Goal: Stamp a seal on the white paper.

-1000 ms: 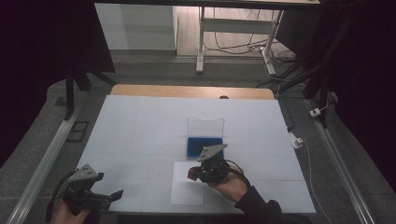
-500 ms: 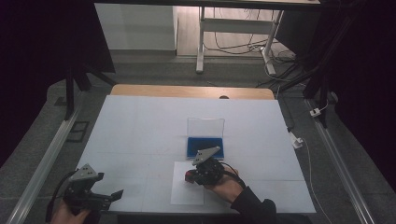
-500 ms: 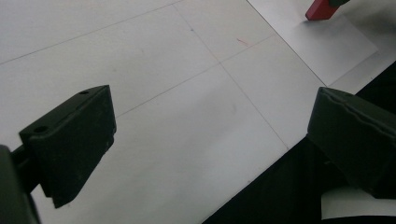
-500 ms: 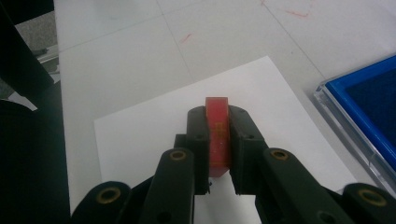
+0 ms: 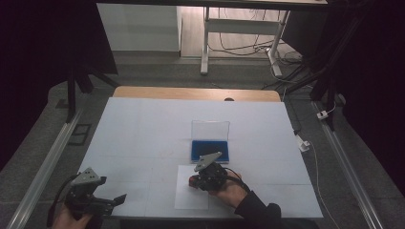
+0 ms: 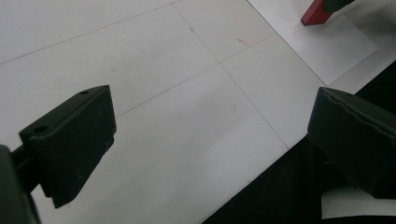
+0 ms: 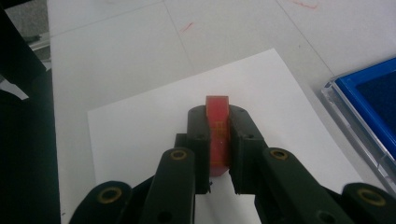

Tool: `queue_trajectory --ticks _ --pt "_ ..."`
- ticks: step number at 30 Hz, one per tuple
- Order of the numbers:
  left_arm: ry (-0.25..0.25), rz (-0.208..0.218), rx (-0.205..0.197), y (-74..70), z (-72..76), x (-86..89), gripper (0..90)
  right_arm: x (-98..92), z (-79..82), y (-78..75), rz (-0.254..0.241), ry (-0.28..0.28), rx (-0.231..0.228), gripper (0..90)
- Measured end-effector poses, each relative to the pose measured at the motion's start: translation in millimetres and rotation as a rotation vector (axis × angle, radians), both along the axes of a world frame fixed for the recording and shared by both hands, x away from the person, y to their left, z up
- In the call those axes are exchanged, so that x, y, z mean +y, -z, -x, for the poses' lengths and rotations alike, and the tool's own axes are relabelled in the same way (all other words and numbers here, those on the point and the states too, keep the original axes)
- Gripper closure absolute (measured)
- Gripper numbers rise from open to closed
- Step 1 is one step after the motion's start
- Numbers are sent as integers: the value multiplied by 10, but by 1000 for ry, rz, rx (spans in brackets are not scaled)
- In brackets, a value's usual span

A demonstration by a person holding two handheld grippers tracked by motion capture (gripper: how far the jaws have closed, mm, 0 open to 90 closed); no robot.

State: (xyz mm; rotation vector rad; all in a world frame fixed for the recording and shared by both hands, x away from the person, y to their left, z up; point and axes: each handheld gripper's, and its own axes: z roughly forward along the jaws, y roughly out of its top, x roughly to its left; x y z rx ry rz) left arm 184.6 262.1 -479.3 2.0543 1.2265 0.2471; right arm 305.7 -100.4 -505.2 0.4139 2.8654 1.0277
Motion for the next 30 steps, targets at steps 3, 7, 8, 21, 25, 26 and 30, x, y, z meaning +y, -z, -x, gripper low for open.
queue_trajectory --ticks 3,7,8,21,25,26,30 --pt "0 -3 2 0 -3 -3 18 9 12 1 4 -1 -7 806" --pt "1 -5 4 1 -7 -6 18 23 47 -1 13 4 -22 807" --pt "1 -5 4 1 -8 -7 18 28 63 -2 17 5 -31 807" --pt "1 -1 3 1 -8 -4 18 10 49 19 -5 13 -21 807" --pt "0 4 4 1 -8 1 18 -21 -2 31 -33 24 27 808" --pt "0 4 4 1 -8 1 18 -25 -10 35 -42 30 39 807" --pt "1 3 4 1 -9 1 18 -17 12 34 -31 19 14 807"
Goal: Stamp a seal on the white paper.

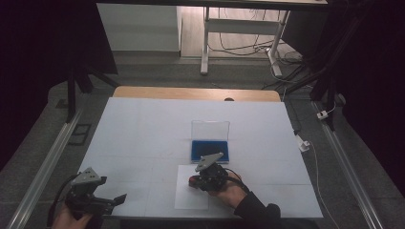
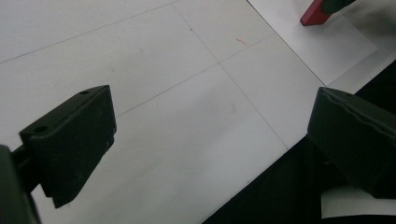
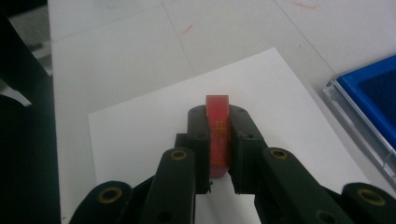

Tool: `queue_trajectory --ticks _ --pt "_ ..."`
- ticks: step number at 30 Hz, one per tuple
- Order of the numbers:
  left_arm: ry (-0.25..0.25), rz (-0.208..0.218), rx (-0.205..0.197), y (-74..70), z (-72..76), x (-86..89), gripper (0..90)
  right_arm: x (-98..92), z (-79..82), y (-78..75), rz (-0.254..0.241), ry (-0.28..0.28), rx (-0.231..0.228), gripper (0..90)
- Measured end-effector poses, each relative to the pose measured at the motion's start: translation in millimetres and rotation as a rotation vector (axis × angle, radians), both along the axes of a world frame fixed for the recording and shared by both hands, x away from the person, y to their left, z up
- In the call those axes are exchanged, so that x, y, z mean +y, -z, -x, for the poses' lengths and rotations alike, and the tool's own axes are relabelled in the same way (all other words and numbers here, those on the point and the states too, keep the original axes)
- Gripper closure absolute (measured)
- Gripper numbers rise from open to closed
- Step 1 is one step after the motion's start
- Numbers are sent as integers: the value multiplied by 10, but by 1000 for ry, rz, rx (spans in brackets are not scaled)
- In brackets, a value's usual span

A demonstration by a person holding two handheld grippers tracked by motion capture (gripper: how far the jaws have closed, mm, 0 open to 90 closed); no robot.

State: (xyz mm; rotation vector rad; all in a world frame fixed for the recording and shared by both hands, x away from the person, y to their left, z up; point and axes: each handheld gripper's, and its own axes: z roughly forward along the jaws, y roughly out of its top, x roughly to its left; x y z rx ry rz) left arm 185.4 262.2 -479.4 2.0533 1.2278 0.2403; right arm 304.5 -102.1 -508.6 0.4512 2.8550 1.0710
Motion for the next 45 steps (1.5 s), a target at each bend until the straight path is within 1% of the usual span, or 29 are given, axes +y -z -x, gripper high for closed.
queue_trajectory --ticks 1,4,6,8,10,12,14,21,22,23,27,29,31,33,37,45 --pt "0 0 0 0 -1 0 18 12 22 -2 11 -8 -26 807" --pt "1 -2 1 0 -2 -2 18 41 95 -14 42 -4 -76 807" --pt "1 -2 1 0 -3 -3 18 55 125 -10 42 -5 -97 806" --pt "1 -1 1 0 -4 -3 18 47 115 -7 35 -2 -87 806" --pt "2 1 0 0 -3 -1 18 29 87 -1 16 8 -58 805" --pt "2 2 0 0 -4 2 18 15 76 6 1 15 -44 804" --pt "1 3 0 0 -4 4 18 14 68 7 -2 13 -46 803" --pt "-1 6 0 1 -3 8 19 -5 27 2 -22 34 5 800" --pt "-1 6 1 1 -4 8 19 -5 30 5 -27 36 4 799" --pt "-1 5 1 2 -4 7 19 -7 31 5 -21 30 -5 799" --pt "-2 6 1 2 -2 9 19 5 34 -10 -4 22 -11 798" --pt "-3 6 1 2 -1 10 19 1 25 -13 -11 22 1 798" --pt "-2 6 0 1 -1 10 19 -9 22 -23 -29 31 14 798" --pt "-2 5 0 2 -1 9 20 -14 24 -46 -49 33 6 798" --pt "-1 6 0 2 0 10 21 -27 22 -96 -57 27 -3 799" --pt "-1 6 1 2 -1 10 21 -51 -3 -155 -83 42 8 798"
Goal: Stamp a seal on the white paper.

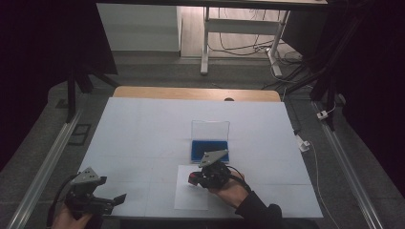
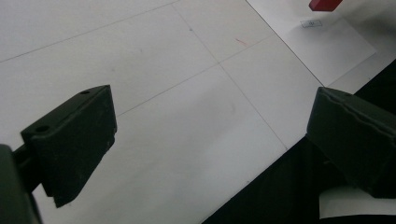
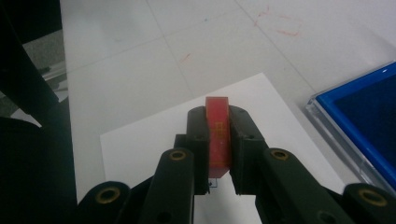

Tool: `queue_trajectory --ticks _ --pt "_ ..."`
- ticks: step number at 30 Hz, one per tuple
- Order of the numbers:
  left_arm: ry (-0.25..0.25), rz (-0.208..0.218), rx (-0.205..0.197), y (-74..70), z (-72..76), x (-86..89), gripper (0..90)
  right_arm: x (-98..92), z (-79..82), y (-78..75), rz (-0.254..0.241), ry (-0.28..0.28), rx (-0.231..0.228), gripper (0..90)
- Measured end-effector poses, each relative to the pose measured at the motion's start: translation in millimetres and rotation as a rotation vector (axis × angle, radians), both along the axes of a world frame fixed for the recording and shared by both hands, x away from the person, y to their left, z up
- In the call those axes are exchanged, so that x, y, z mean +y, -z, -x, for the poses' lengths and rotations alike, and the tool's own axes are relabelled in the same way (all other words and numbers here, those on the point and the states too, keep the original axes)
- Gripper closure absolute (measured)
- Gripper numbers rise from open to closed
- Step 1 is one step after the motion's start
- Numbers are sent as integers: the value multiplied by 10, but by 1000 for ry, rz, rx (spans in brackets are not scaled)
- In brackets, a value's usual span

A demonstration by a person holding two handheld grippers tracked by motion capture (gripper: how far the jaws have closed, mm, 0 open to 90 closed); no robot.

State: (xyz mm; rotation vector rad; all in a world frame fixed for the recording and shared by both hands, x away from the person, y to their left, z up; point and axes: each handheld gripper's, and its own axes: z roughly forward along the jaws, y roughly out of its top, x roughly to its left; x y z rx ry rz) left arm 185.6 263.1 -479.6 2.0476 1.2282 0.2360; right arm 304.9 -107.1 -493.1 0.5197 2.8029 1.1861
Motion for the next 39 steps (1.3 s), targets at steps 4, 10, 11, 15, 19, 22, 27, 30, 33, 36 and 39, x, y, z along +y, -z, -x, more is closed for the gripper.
queue_trajectory --ticks 4,10,11,15,19,22,27,30,33,36,39 --pt "0 0 0 0 1 0 22 -23 -25 -37 -16 13 0 798" --pt "1 0 0 0 0 0 22 -64 -54 -81 -16 28 -13 798" --pt "1 0 1 0 0 0 22 -70 -59 -90 -16 30 -17 798" --pt "1 0 0 0 0 0 22 -99 -79 -123 -21 37 -27 798" --pt "3 -1 0 -1 0 -1 23 -131 -102 -151 -24 48 -30 798" --pt "3 -1 0 0 0 -2 24 -156 -119 -170 -22 57 -34 798" --pt "3 0 1 0 0 0 23 -191 -152 -190 -34 75 -35 798" --pt "3 0 1 0 0 -1 23 -217 -176 -205 -33 85 -41 798" --pt "3 0 1 0 0 0 23 -244 -202 -213 -35 97 -45 798" --pt "2 0 1 0 -1 -1 23 -275 -232 -220 -40 109 -47 798" --pt "3 -1 1 0 -1 -1 23 -308 -260 -229 -39 122 -52 798"
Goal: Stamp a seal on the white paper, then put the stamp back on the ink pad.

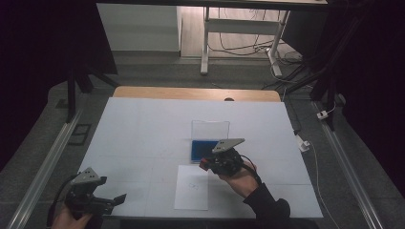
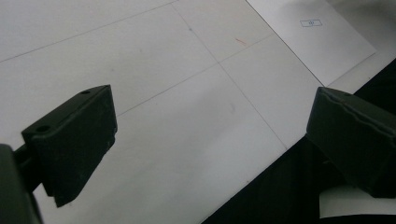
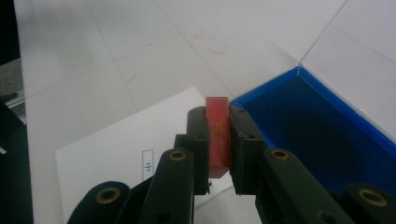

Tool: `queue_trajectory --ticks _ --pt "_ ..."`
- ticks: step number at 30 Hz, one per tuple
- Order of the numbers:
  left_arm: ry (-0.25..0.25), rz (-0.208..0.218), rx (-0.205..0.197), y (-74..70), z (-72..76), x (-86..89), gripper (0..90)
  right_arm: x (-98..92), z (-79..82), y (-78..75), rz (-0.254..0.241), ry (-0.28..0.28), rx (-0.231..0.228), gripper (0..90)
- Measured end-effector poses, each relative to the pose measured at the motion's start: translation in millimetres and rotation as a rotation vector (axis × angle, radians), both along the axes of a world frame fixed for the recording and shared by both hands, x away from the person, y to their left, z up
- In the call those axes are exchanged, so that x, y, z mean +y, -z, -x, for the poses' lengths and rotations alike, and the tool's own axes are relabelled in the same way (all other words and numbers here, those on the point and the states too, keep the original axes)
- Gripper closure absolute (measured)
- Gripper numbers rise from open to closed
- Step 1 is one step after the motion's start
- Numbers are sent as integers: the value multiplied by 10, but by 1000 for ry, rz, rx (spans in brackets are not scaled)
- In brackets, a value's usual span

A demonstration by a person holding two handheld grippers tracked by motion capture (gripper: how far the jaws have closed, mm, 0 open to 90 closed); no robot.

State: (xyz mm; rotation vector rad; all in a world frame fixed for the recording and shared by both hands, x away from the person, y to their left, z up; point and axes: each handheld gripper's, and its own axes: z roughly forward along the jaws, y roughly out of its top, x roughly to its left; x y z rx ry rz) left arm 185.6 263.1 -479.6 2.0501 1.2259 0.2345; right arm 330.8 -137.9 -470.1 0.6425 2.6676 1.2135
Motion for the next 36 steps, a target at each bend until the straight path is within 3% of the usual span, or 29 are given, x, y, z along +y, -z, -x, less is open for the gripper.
queue_trajectory --ticks 17,36 --pt "-2 0 1 2 -3 -1 24 -171 -166 -55 -29 71 -13 798" --pt "-1 1 4 2 -6 1 24 -171 -297 -64 -39 104 -7 797"
